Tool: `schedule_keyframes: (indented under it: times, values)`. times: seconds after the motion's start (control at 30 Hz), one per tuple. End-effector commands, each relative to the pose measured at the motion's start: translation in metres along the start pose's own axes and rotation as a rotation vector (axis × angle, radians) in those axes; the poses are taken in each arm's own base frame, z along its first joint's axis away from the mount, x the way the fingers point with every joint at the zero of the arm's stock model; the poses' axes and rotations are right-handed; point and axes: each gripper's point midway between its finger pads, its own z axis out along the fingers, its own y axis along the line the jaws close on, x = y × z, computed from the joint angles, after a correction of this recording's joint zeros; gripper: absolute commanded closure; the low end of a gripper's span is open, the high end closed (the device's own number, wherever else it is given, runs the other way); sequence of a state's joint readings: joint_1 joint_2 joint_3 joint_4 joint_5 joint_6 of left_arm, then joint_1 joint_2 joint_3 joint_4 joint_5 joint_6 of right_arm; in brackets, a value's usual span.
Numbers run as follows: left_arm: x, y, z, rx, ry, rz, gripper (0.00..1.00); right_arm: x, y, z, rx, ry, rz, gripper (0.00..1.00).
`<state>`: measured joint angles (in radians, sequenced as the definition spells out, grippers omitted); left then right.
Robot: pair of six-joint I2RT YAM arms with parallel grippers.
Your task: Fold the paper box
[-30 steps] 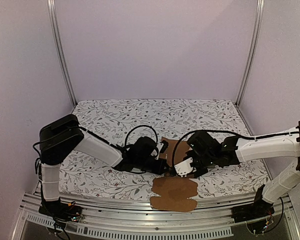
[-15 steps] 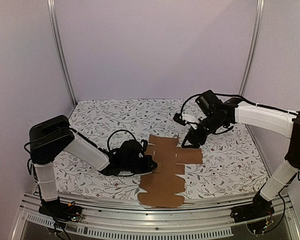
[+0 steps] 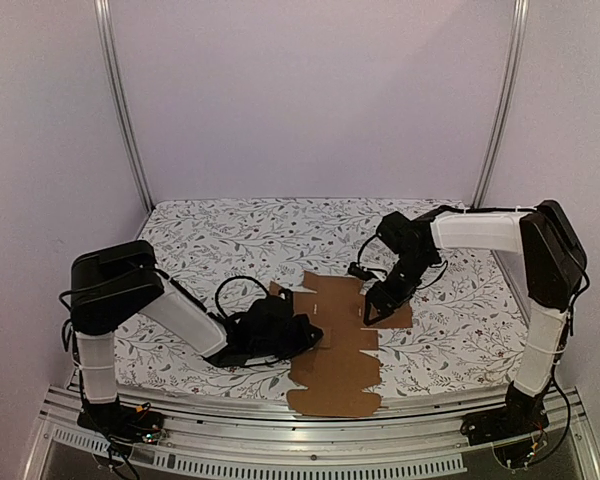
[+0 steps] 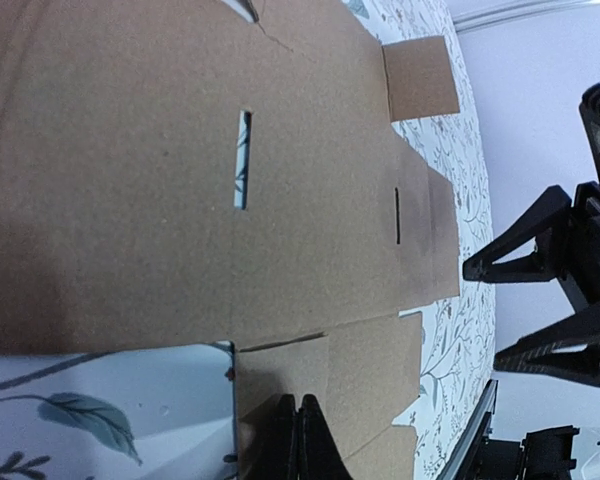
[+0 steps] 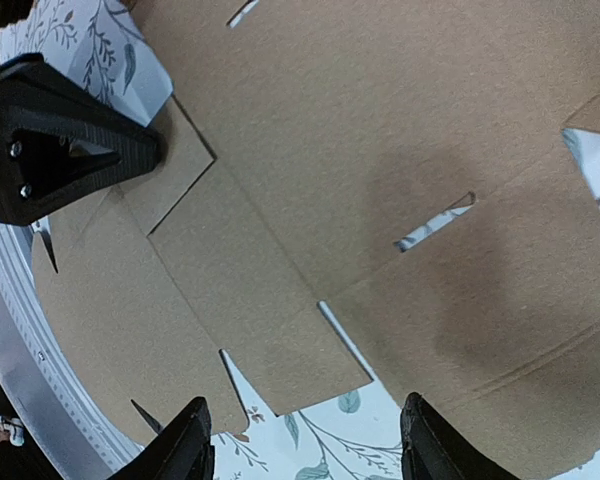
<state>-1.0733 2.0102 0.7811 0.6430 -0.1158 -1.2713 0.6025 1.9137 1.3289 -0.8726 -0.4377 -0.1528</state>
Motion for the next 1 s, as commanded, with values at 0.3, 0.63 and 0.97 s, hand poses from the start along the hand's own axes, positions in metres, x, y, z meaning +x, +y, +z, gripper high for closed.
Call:
schedule_keyframes:
  times: [0.3,0.63,0.97]
  values:
    - [0.041,0.09,-0.013,-0.548,0.093,0.271,1.0,0.022,-0.113,-0.058,0.093,-0.129,0.398,0.36]
    - [0.051,0.093,-0.004,-0.573,0.141,0.288,1.0,-0.021,-0.107,-0.068,0.01,-0.256,0.338,0.36]
    - [0.048,0.087,-0.006,-0.564,0.13,0.301,1.0,-0.082,-0.093,-0.047,0.033,-0.239,0.256,0.35]
